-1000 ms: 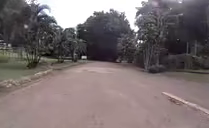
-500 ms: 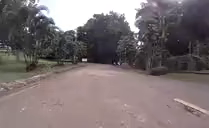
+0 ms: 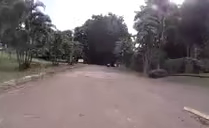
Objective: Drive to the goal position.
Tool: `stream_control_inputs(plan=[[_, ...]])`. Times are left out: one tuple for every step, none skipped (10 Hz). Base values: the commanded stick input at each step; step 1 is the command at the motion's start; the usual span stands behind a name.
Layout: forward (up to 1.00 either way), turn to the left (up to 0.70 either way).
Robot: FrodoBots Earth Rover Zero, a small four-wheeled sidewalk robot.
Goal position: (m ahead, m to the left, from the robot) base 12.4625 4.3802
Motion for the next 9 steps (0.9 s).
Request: stream_control_inputs(plan=[[0.70,0.00],[0.70,0.00],[0.70,0.00],[0.70,0.00],[0.70,0.00],[0.70,0.00],[0.70,0.00],[0.70,0.00],[0.70,0.00]])
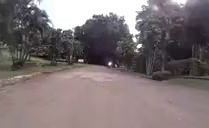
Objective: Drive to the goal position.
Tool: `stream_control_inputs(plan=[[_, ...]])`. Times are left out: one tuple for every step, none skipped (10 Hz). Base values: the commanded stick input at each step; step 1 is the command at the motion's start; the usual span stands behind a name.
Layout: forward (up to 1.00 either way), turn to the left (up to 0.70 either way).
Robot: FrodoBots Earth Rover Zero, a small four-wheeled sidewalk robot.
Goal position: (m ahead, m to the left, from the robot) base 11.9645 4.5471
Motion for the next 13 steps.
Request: stream_control_inputs(plan=[[0.70,0.00],[0.70,0.00],[0.70,0.00],[0.70,0.00],[0.70,0.00],[0.70,0.00],[0.70,0.00],[0.70,0.00],[0.70,0.00],[0.70,0.03],[0.70,0.10],[0.70,0.17],[0.70,0.25]])
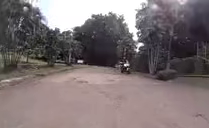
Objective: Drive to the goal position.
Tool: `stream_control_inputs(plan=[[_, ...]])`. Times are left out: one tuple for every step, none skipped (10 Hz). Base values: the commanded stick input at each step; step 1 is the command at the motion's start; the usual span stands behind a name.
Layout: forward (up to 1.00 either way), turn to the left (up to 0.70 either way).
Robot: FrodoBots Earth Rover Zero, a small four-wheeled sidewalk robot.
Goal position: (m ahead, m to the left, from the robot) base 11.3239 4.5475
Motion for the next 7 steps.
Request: stream_control_inputs(plan=[[0.70,0.32],[0.70,0.18],[0.70,0.00],[0.70,0.00],[0.70,0.00],[0.70,0.00],[0.70,0.00]])
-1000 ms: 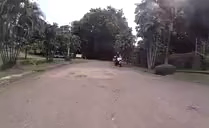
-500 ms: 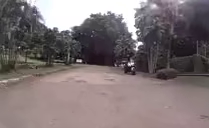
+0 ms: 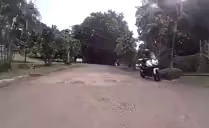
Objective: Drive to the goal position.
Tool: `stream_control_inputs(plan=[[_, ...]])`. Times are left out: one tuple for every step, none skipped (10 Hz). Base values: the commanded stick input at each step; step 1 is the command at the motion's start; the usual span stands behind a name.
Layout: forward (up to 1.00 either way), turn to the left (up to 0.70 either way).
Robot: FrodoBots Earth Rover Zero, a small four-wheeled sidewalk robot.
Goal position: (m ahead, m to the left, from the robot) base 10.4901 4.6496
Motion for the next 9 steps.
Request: stream_control_inputs(plan=[[0.70,0.00],[0.70,0.00],[0.70,0.00],[0.70,0.00],[0.70,0.00],[0.70,0.00],[0.70,0.00],[0.70,0.00],[0.70,0.00]])
